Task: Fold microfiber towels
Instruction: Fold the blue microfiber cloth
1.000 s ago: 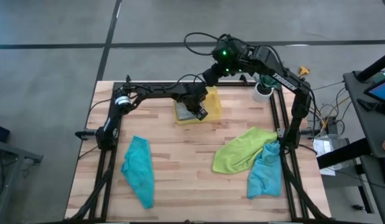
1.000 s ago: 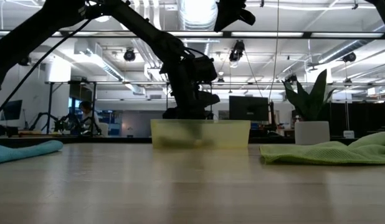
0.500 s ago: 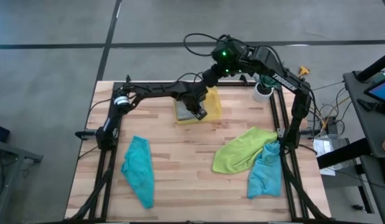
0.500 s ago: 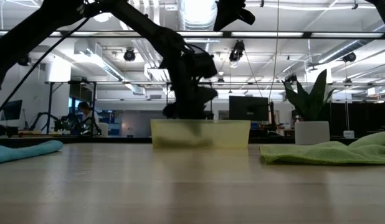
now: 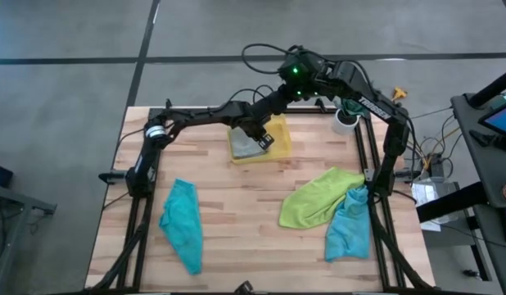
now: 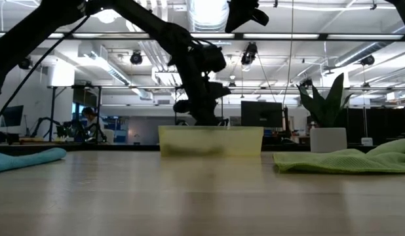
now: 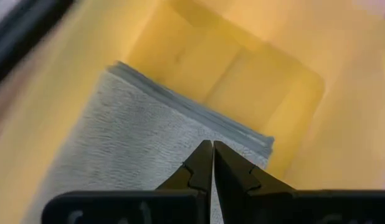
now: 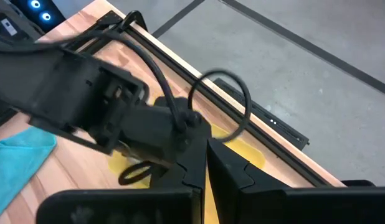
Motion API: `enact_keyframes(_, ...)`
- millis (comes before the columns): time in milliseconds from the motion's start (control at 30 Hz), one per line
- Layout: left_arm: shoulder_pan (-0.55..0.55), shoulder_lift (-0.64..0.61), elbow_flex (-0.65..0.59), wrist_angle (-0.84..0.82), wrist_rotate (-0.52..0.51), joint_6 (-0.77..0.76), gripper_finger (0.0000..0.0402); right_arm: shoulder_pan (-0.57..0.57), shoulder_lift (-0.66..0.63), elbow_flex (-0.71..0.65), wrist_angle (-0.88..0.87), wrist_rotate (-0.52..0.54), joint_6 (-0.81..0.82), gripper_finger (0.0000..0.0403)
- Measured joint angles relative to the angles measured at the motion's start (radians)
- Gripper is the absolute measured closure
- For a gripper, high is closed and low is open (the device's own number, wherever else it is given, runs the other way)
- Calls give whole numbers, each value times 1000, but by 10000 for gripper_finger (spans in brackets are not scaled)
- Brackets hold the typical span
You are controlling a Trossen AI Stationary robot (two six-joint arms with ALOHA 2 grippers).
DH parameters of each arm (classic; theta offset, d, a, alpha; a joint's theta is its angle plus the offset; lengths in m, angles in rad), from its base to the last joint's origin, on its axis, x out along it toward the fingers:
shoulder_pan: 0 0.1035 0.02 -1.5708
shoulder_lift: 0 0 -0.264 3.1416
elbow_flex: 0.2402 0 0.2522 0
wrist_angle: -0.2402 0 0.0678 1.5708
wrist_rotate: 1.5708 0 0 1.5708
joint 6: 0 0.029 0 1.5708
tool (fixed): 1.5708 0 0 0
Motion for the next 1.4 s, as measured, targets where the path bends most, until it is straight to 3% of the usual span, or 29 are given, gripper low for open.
enact_keyframes(200,-11,-137,-5,-80,7,67,402,-5,-13,0,-6,3,-50,392)
enact_keyframes(333,-45,-224,-49,-85,132,81,402,-28,-24,0,2,8,-54,392)
enact_keyframes(433,-81,-241,-82,-75,150,73,402,-47,-26,0,8,10,-54,392)
enact_keyframes(600,-138,-210,-148,-8,147,14,402,-53,-26,0,8,9,-54,392)
enact_keyframes(867,-187,-146,-138,50,192,205,402,-53,-26,-9,-1,4,-54,392)
enact_keyframes(1033,-177,-72,-133,44,89,211,402,-49,-26,-20,-14,-13,-54,392)
enact_keyframes(1400,-157,-6,-134,35,45,209,402,-40,-29,-22,-54,-26,-54,392)
